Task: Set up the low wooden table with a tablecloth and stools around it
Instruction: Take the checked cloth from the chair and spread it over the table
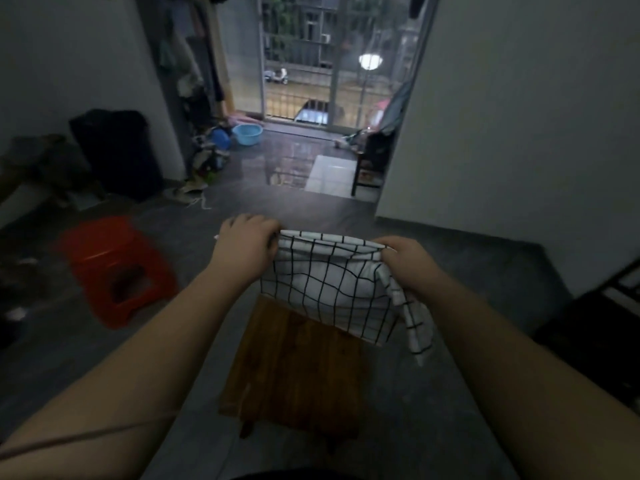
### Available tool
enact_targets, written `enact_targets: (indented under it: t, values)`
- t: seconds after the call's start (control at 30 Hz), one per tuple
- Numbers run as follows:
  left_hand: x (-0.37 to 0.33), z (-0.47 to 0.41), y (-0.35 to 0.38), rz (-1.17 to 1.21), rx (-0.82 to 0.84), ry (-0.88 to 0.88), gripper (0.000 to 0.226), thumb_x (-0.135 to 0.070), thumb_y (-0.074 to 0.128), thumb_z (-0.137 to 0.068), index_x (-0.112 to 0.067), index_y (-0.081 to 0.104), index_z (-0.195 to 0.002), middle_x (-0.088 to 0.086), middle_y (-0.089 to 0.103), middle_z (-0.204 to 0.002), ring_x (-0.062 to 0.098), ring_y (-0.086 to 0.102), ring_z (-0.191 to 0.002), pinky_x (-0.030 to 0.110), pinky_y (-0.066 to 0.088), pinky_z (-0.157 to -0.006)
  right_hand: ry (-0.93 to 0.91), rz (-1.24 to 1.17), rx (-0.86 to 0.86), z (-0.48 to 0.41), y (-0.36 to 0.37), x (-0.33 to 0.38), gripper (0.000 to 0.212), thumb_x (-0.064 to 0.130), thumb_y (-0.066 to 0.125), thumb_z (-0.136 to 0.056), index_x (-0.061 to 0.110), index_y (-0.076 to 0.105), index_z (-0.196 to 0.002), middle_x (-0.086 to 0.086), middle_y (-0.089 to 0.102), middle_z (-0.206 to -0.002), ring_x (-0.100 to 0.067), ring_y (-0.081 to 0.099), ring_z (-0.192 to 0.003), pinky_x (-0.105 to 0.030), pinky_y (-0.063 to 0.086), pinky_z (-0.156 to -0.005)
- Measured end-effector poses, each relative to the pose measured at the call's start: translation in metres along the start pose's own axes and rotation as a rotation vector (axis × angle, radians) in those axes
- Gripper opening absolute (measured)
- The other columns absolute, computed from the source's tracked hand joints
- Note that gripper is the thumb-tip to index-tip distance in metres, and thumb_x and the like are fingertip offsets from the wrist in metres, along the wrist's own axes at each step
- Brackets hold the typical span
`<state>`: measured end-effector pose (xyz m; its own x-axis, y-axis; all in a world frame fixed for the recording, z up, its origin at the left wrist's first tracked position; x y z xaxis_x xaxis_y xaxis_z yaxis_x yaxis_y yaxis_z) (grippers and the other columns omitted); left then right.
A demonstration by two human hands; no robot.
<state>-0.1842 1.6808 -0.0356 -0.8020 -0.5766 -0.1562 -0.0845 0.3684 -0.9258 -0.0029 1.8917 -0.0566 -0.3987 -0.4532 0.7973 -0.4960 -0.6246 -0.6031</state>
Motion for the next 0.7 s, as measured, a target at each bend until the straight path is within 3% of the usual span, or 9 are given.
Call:
enact_targets:
  t: [0.07, 0.2, 0.3, 0.43, 0.57, 0.7]
  values:
    - [-0.033, 0.004, 0.008, 0.01, 0.014, 0.03, 0.032, -0.028, 0.052, -0.093, -0.033, 0.059, -0.123, -0.002, 0.063, -0.124, 0.028, 0.05, -0.123, 0.054, 0.03, -0.109, 0.09, -0.204, -0.042, 0.015, -0.019, -0.022, 0.033, 0.003, 0.049, -0.089, 0.017, 0.076, -0.101, 0.005, 0.072, -0.094, -0.004, 0.066, -0.084, -0.01, 0.048, -0.065]
    - [-0.093, 0.014, 0.017, -0.038, 0.003, 0.132, 0.058, -0.024, 0.06, -0.087, -0.031, 0.043, -0.142, 0.002, 0.046, -0.147, 0.036, 0.028, -0.143, 0.064, 0.009, -0.116, 0.205, -0.535, -0.1, 0.036, -0.045, -0.058, 0.031, -0.001, 0.049, -0.091, 0.008, 0.074, -0.106, -0.011, 0.075, -0.099, -0.022, 0.071, -0.089, -0.025, 0.057, -0.07]
    - [-0.134, 0.024, 0.018, 0.028, -0.019, 0.26, 0.068, -0.015, 0.067, -0.08, -0.029, 0.041, -0.142, 0.006, 0.045, -0.148, 0.039, 0.025, -0.144, 0.059, 0.014, -0.118, 0.234, -0.733, -0.118, 0.049, -0.057, -0.078, 0.03, -0.001, 0.048, -0.093, 0.002, 0.071, -0.113, -0.019, 0.073, -0.103, -0.031, 0.071, -0.095, -0.038, 0.06, -0.081]
    - [-0.166, 0.046, 0.018, 0.198, -0.026, 0.338, 0.069, -0.01, 0.062, -0.081, -0.032, 0.038, -0.143, -0.002, 0.042, -0.149, 0.028, 0.017, -0.149, 0.054, 0.02, -0.12, 0.224, -0.954, -0.108, 0.063, -0.06, -0.088, 0.026, -0.004, 0.051, -0.091, 0.002, 0.073, -0.103, -0.019, 0.075, -0.096, -0.026, 0.074, -0.084, -0.031, 0.059, -0.068]
    - [-0.177, 0.066, 0.022, 0.369, 0.046, 0.408, 0.064, -0.007, 0.056, -0.082, -0.029, 0.045, -0.141, -0.004, 0.045, -0.148, 0.021, 0.019, -0.149, 0.043, 0.02, -0.12, 0.238, -1.136, -0.091, 0.067, -0.053, -0.089, 0.027, -0.001, 0.054, -0.095, -0.006, 0.066, -0.118, -0.027, 0.069, -0.112, -0.032, 0.069, -0.101, -0.04, 0.057, -0.09]
    - [-0.162, 0.069, 0.027, 0.597, 0.19, 0.332, 0.061, -0.011, 0.056, -0.084, -0.04, 0.047, -0.137, -0.019, 0.049, -0.138, 0.002, 0.038, -0.136, 0.03, 0.032, -0.115, 0.187, -1.278, -0.05, 0.066, -0.043, -0.072, 0.024, 0.001, 0.054, -0.095, -0.003, 0.071, -0.111, -0.025, 0.069, -0.112, -0.03, 0.071, -0.098, -0.035, 0.058, -0.079]
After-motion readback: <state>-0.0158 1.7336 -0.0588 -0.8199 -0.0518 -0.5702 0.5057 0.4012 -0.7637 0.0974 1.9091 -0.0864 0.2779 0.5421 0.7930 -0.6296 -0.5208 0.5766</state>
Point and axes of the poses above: each hand's wrist, its own z-axis away from the middle knuckle, its own y-axis out of the palm, x = y × z, the point moved 8 cm from there along -z, towards the middle knuckle
